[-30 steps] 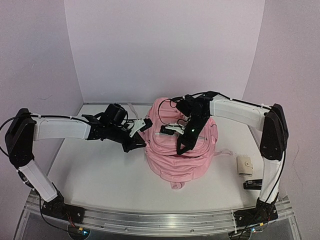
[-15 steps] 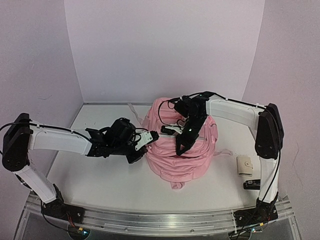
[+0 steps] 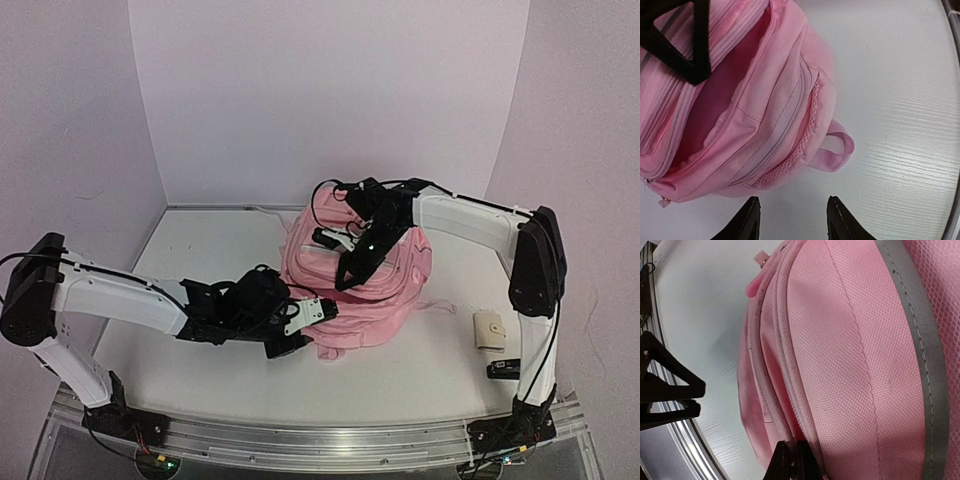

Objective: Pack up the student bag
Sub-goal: Zip the student bag at the center of the board.

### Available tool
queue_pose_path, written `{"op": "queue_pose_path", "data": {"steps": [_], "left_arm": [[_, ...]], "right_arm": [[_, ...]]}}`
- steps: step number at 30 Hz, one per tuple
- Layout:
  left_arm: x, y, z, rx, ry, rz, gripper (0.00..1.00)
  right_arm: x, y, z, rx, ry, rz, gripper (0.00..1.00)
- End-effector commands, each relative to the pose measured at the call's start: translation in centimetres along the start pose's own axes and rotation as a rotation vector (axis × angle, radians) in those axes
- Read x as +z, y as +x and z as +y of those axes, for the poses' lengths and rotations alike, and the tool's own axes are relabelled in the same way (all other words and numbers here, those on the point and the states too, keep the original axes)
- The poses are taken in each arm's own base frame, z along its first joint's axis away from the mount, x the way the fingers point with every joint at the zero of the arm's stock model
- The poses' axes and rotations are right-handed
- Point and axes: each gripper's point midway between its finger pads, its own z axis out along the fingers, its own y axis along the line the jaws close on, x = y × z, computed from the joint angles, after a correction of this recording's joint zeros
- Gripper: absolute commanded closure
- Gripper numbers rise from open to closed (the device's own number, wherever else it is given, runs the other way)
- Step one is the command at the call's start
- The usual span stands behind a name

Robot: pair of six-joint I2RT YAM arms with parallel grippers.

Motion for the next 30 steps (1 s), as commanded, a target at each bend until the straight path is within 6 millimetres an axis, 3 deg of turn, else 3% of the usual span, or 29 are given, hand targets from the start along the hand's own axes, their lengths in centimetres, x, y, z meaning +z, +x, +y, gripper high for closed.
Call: {"op": "queue_pose_path", "data": {"steps": [1, 7, 12, 17, 23, 30], "left_arm": [[-5.2, -3.8, 3.0, -0.171, -0.019, -0.236, 0.51], [-10.1, -1.9, 10.3, -0.438, -0.106, -0.360, 0.43], [-10.0, -0.2, 14.0, -0.529, -0.103, -0.323, 0.41], [-7.4, 0.5, 14.7, -0.506, -0.011, -0.272, 0.47], [-5.0, -0.3, 15.0, -0.540, 0.012, -0.286, 0.49], [-3.5, -1.0, 14.7, -0.563, -0.053, -0.240, 0.48]], "right_arm": [[-0.7, -2.0, -1.7, 0.008, 0.052, -0.076, 1.00], [-0.5, -1.7, -1.2, 0.012, 0.026, -0.070, 1.00], [-0.4, -1.2, -1.0, 0.015, 0.011, -0.061, 1.00], [-0.3, -0.3, -0.6, 0.020, -0.006, -0.047, 1.00], [-0.5, -0.6, -0.5, 0.039, -0.004, -0.057, 1.00], [1.6, 0.0, -0.8, 0.062, -0.004, -0.014, 1.00]]}}
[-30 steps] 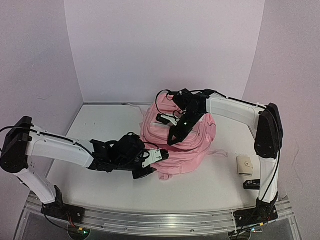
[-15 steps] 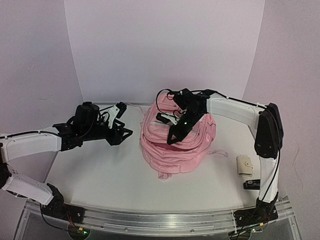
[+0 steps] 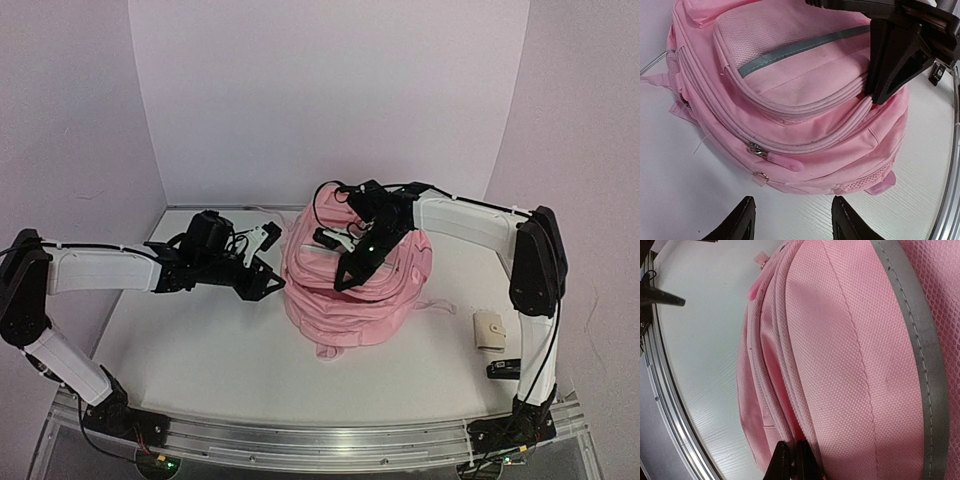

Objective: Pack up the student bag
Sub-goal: Zip the student bag at the center of the board.

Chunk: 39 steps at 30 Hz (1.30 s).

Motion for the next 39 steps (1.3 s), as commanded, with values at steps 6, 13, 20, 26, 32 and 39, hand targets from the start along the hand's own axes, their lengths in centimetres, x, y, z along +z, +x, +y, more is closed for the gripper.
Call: {"op": "queue_pose_path", "data": {"steps": [6, 13, 20, 26, 32, 39], "left_arm": [[2.5, -3.5, -0.9, 0.026, -0.086, -0.033, 0.46], [4.1, -2.5, -0.4, 0.029, -0.145, 0.026, 0.48], [4.5, -1.4, 1.0, 0.024, -0.223, 0.072, 0.52], [4.5, -1.3, 2.0, 0.028, -0.275, 0.078, 0.62], [4.2, -1.7, 2.0, 0.028, -0.280, 0.065, 0.84], [3.1, -2.4, 0.0, 0.047, -0.214, 0.067, 1.00]], "right_arm": [[1.5, 0.4, -0.3, 0.064, -0.001, 0.019, 1.00], [1.4, 0.6, -0.1, 0.072, -0.011, 0.019, 1.00], [1.4, 0.7, -0.1, 0.070, -0.009, 0.020, 1.00], [1.5, 0.7, 0.0, 0.069, -0.017, 0.022, 1.00], [1.4, 0.8, 0.0, 0.068, -0.017, 0.022, 1.00], [1.6, 0.6, -0.1, 0.078, -0.015, 0.018, 1.00]]}}
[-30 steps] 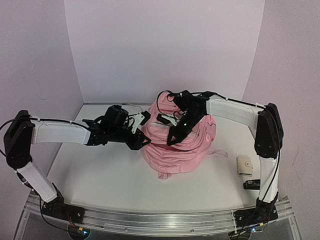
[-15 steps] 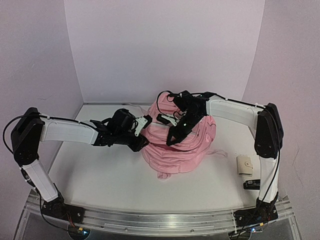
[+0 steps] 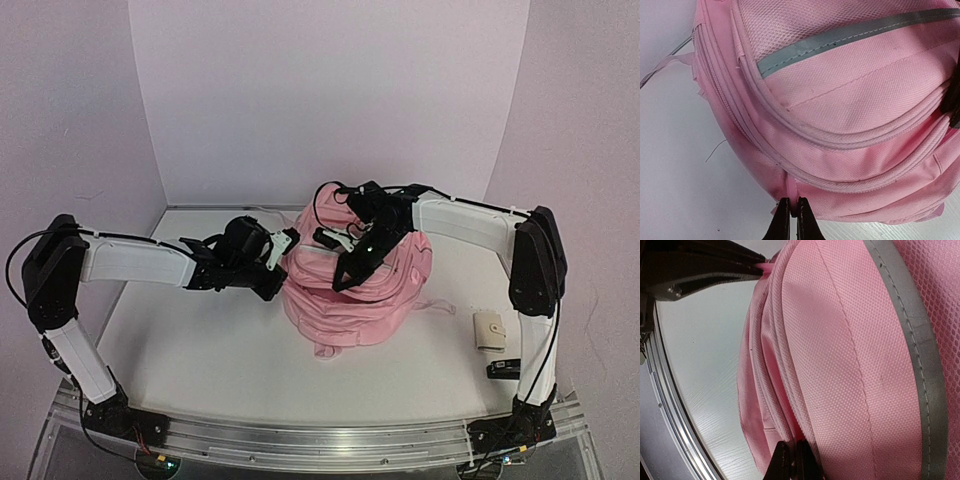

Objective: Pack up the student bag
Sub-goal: Zip the student bag at the center of the board.

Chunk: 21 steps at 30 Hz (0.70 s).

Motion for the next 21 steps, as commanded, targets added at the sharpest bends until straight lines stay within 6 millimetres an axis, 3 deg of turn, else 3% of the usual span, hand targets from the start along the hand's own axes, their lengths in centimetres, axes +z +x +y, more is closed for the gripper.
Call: {"op": "queue_pose_path", "data": {"steps": [1, 6, 13, 21], "left_arm": [[-2.5, -3.4, -2.2, 0.022, 0.084, -0.080, 1.00], [-5.0, -3.2, -5.1, 0.054, 0.192, -0.109, 1.00], [-8.4, -2.1, -6.0, 0.040, 0.273, -0.155, 1.00], [-7.6, -2.6, -8.9, 0.047, 0.400, -0.251, 1.00]], "right_arm": [[1.3, 0.7, -0.2, 0.045, -0.005, 0.029, 1.00], [1.8, 0.3, -0.9, 0.054, 0.017, 0.028, 1.00], [1.8, -0.6, -1.6, 0.059, 0.051, 0.009, 1.00], [1.7, -2.5, -0.6, 0.097, -0.005, -0.043, 1.00]]}}
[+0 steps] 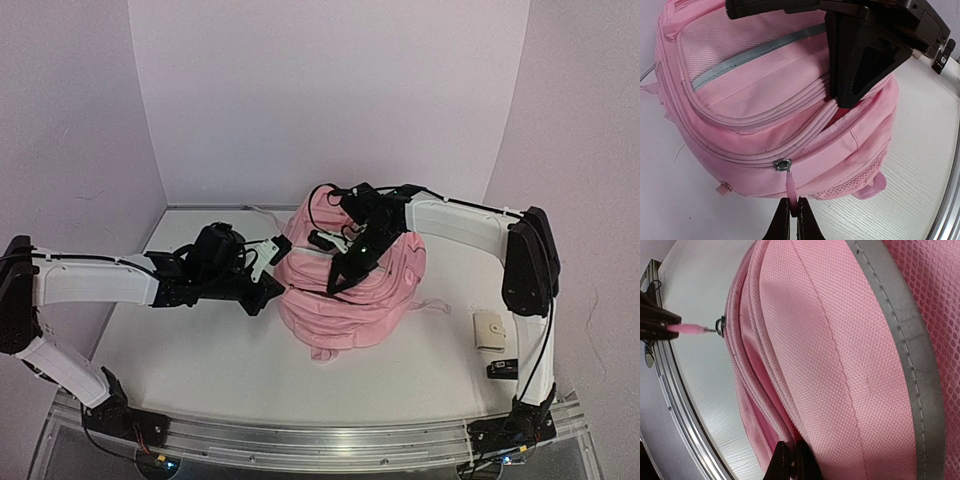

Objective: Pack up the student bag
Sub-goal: Zip the student bag at the center of the board.

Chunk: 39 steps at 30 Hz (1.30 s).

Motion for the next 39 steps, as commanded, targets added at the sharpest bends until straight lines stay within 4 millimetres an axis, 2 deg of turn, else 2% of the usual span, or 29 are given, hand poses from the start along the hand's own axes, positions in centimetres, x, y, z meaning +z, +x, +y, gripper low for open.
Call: {"op": "queue_pose_path", "data": {"steps": [1, 7, 9, 12, 14, 15, 17, 19, 22, 24, 25, 27, 30, 32, 34, 39], "left_arm": [[0.1, -3.5, -5.4, 0.040, 0.208, -0.175, 1.00], [0.9, -6.0, -10.2, 0.108, 0.281, -0.284, 1.00], [1.1, -6.2, -10.6, 0.098, 0.288, -0.296, 1.00], [0.5, -5.8, -9.8, 0.065, 0.249, -0.323, 1.00], [-0.3, -5.6, -8.7, 0.047, 0.200, -0.336, 1.00], [-0.5, -5.4, -8.1, 0.042, 0.167, -0.331, 1.00], [-1.0, -5.3, -7.5, 0.033, 0.141, -0.329, 1.00], [-1.2, -5.1, -7.4, 0.025, 0.138, -0.327, 1.00], [-0.5, -4.7, -7.3, 0.018, 0.134, -0.306, 1.00], [-0.1, -4.6, -7.0, 0.013, 0.116, -0.301, 1.00], [0.0, -4.6, -6.8, 0.008, 0.108, -0.300, 1.00], [-0.2, -4.7, -6.4, -0.005, 0.098, -0.303, 1.00], [-0.5, -4.4, -4.9, -0.025, 0.043, -0.295, 1.00], [-1.0, -4.3, -4.2, -0.035, 0.027, -0.291, 1.00], [-1.4, -4.1, -3.8, -0.039, 0.018, -0.284, 1.00], [-1.6, -3.7, -4.3, -0.023, 0.049, -0.253, 1.00]], "right_arm": [[0.9, -2.4, -1.2, 0.058, 0.022, -0.066, 1.00], [1.8, -3.9, -0.6, 0.081, 0.004, -0.094, 1.00], [1.5, -4.8, -0.3, 0.100, -0.009, -0.117, 1.00], [-0.2, -6.4, 1.1, 0.100, -0.056, -0.165, 0.98], [-2.3, -7.1, 1.8, 0.084, -0.069, -0.205, 0.83], [-3.4, -7.3, 1.8, 0.082, -0.071, -0.224, 0.69], [-5.4, -7.2, 1.4, 0.086, -0.063, -0.254, 0.59], [-6.9, -6.7, 1.1, 0.097, -0.051, -0.271, 0.57], [-7.2, -4.7, 1.1, 0.122, -0.059, -0.247, 0.55], [-7.7, -3.5, 0.9, 0.146, -0.082, -0.239, 0.45], [-7.9, -2.7, 0.3, 0.164, -0.084, -0.234, 0.40], [-8.9, -1.6, -1.4, 0.214, -0.076, -0.242, 0.35], [-9.6, 0.8, -4.6, 0.302, -0.060, -0.235, 0.34], [-9.0, 2.7, -5.9, 0.334, -0.053, -0.204, 0.34], [-8.0, 4.2, -6.3, 0.340, -0.061, -0.171, 0.33], [-4.8, 5.5, -4.7, 0.387, -0.240, -0.106, 0.23]]}}
